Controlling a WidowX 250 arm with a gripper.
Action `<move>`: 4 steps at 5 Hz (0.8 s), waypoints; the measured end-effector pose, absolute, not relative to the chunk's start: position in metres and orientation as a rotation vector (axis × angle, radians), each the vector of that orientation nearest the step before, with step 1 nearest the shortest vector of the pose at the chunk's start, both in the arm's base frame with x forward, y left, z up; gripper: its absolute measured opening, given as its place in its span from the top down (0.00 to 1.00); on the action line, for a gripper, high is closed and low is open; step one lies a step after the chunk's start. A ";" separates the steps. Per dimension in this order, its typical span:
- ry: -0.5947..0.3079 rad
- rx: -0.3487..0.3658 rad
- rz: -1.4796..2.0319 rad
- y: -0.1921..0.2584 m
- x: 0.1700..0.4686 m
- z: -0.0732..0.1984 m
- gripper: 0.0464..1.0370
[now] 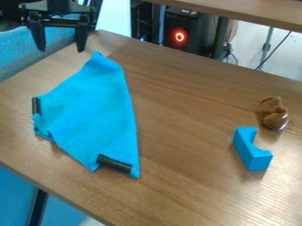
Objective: Unfold the cloth from bottom left to top right
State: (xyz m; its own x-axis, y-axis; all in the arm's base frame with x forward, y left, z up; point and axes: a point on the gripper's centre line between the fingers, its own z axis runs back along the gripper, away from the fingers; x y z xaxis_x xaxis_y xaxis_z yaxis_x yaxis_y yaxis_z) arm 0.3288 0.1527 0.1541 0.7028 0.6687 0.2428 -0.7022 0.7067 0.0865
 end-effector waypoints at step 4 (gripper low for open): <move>-0.231 0.041 0.714 0.154 0.306 0.077 0.04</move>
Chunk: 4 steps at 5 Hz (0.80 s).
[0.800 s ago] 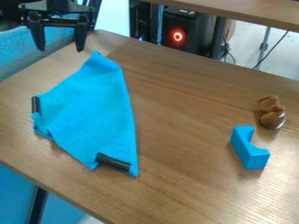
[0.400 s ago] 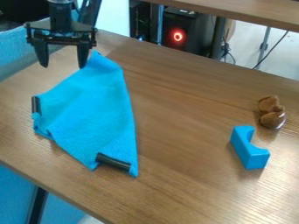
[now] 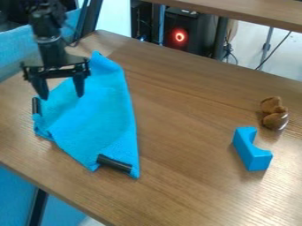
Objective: Unfold the cloth from bottom left to top right
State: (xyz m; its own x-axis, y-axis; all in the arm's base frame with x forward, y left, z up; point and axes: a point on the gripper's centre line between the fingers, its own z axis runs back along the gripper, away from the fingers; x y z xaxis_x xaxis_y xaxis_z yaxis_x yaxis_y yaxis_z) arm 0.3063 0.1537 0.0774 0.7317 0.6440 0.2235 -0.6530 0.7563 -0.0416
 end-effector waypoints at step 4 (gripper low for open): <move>-0.282 0.107 0.657 0.167 0.283 0.073 0.04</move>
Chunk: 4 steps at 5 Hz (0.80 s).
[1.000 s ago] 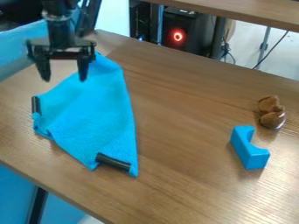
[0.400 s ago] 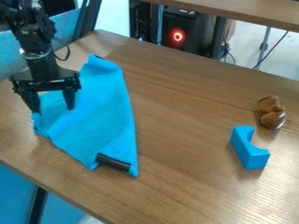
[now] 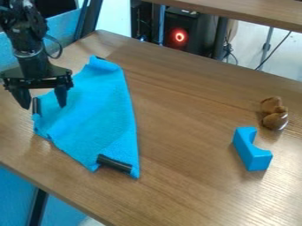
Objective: Unfold the cloth from bottom left to top right
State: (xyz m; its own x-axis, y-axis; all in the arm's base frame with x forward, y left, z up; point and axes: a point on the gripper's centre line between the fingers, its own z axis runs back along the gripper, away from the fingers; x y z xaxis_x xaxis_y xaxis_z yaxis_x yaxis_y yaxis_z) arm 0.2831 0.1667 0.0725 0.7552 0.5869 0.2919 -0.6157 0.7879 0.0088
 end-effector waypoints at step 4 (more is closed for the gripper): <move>-0.293 0.168 0.686 0.193 0.277 0.068 0.04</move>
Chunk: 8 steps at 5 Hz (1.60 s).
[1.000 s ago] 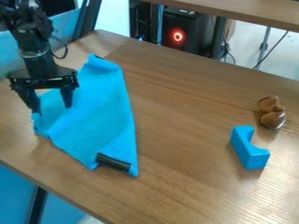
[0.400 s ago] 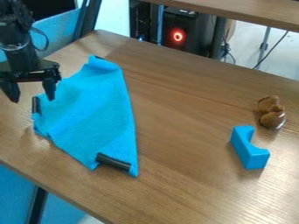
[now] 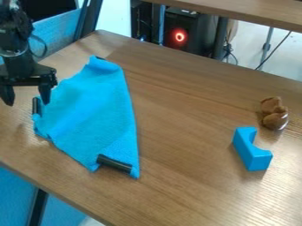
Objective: Unfold the cloth from bottom left to top right
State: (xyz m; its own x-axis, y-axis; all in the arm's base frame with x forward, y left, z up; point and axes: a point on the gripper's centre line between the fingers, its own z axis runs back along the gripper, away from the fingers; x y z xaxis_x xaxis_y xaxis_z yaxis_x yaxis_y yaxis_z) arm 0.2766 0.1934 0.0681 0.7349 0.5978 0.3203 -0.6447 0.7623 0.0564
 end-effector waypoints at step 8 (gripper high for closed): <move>-0.223 0.128 0.780 0.173 0.292 0.081 0.99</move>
State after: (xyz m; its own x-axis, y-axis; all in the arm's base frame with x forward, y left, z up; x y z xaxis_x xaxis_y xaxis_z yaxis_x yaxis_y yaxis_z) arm 0.2922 0.1729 0.0810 0.6889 0.6819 0.2457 -0.7089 0.7045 0.0323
